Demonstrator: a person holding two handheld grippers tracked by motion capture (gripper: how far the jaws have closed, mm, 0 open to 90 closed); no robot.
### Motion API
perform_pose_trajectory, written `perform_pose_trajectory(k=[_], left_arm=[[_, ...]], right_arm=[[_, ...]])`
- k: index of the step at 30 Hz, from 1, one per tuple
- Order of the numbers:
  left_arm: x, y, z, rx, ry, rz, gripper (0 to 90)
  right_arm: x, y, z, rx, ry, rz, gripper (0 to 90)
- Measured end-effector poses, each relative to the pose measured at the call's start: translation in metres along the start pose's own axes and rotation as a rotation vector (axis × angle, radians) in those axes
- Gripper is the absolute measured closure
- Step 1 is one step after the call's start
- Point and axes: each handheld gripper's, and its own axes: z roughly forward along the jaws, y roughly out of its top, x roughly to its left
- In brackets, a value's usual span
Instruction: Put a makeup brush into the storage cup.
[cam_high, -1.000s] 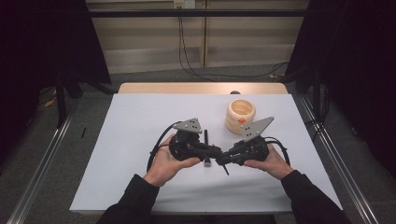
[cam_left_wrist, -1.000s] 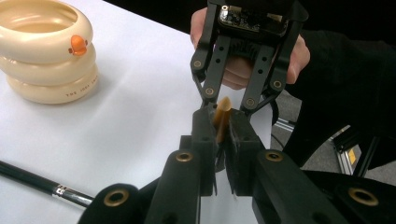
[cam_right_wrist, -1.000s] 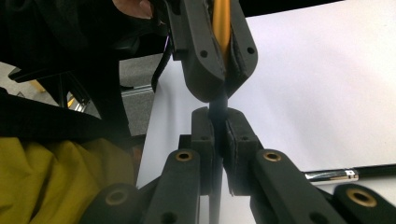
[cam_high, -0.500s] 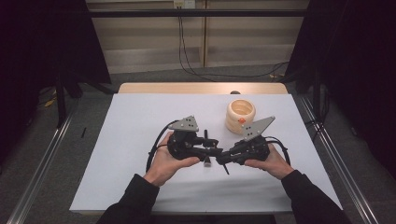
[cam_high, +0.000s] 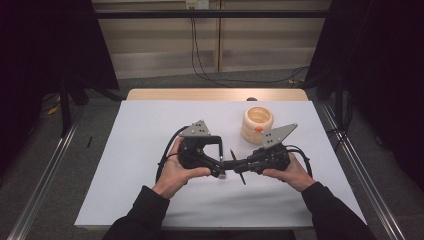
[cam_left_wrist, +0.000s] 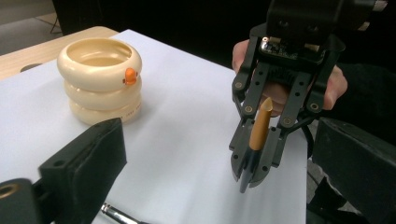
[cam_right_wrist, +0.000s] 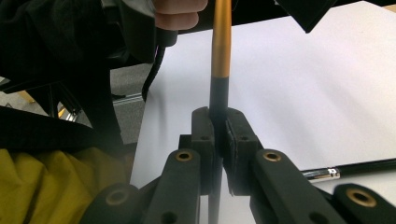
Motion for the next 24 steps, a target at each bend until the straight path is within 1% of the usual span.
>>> perform_pose_trajectory(k=[1,2,4,5,6,7,8,9,10,11,12,13,14,16,17,18,20,21,22,23,24], left_arm=[[0.000,0.000,-0.001,-0.002,0.005,0.011,4.6],[0.000,0.000,-0.002,-0.008,0.002,0.019,4.8],[0.000,-0.001,-0.005,-0.029,0.008,0.037,3.1],[0.000,-0.001,-0.006,-0.040,0.020,0.037,2.9],[0.000,-0.001,-0.008,-0.042,0.037,0.042,2.8],[0.000,-0.002,-0.009,-0.058,0.041,0.043,2.5],[0.000,-0.002,-0.011,-0.058,0.078,0.047,2.1],[0.000,-0.003,-0.012,-0.079,0.101,0.048,1.4],[0.000,-0.003,-0.014,-0.081,0.137,0.050,1.4],[0.001,-0.005,-0.016,-0.100,0.154,0.043,1.5],[0.001,-0.007,-0.017,-0.122,0.153,0.033,1.5],[0.002,-0.010,-0.019,-0.129,0.161,0.033,1.3],[0.002,-0.012,-0.021,-0.120,0.185,0.033,1.1],[0.004,-0.018,-0.024,-0.142,0.199,0.023,1.4],[0.005,-0.021,-0.027,-0.144,0.206,0.022,1.1],[0.006,-0.023,-0.029,-0.158,0.221,0.025,0.8],[0.007,-0.027,-0.034,-0.165,0.274,0.012,1.3],[0.008,-0.030,-0.036,-0.179,0.279,0.009,1.2],[0.009,-0.032,-0.038,-0.178,0.300,0.002,1.0],[0.010,-0.034,-0.041,-0.175,0.311,0.002,1.1],[0.010,-0.036,-0.042,-0.181,0.314,0.000,1.0]], right_arm=[[0.000,0.000,0.000,0.001,-0.003,0.001,84.1],[-0.001,0.000,-0.001,0.000,-0.002,0.001,84.1],[-0.001,0.000,-0.001,-0.005,-0.012,0.003,84.1],[-0.001,0.000,-0.002,-0.007,-0.007,0.006,84.1],[-0.001,0.000,-0.002,-0.008,-0.012,0.006,84.1],[-0.001,0.000,-0.002,-0.010,-0.013,0.008,84.1],[-0.001,0.000,-0.002,-0.011,-0.014,0.008,84.2],[-0.001,0.000,-0.003,-0.010,-0.023,0.009,84.1],[-0.002,0.000,-0.003,-0.011,-0.025,0.011,84.1],[-0.002,0.000,-0.003,-0.011,-0.027,0.011,84.2],[-0.002,0.000,-0.003,-0.013,-0.033,0.012,84.1],[-0.002,0.000,-0.003,-0.013,-0.031,0.014,84.1],[-0.002,0.000,-0.003,-0.011,-0.036,0.020,84.1],[-0.003,-0.001,-0.003,-0.013,-0.045,0.027,84.1],[-0.003,-0.001,-0.003,-0.015,-0.050,0.031,84.1],[-0.004,-0.001,-0.003,-0.015,-0.051,0.032,84.1],[-0.004,-0.001,-0.003,-0.020,-0.061,0.031,84.1],[-0.004,-0.001,-0.004,-0.021,-0.064,0.030,84.1],[-0.004,0.000,-0.004,-0.025,-0.065,0.033,84.1],[-0.004,0.000,-0.004,-0.026,-0.072,0.036,84.1],[-0.005,0.000,-0.005,-0.024,-0.083,0.039,84.1]])
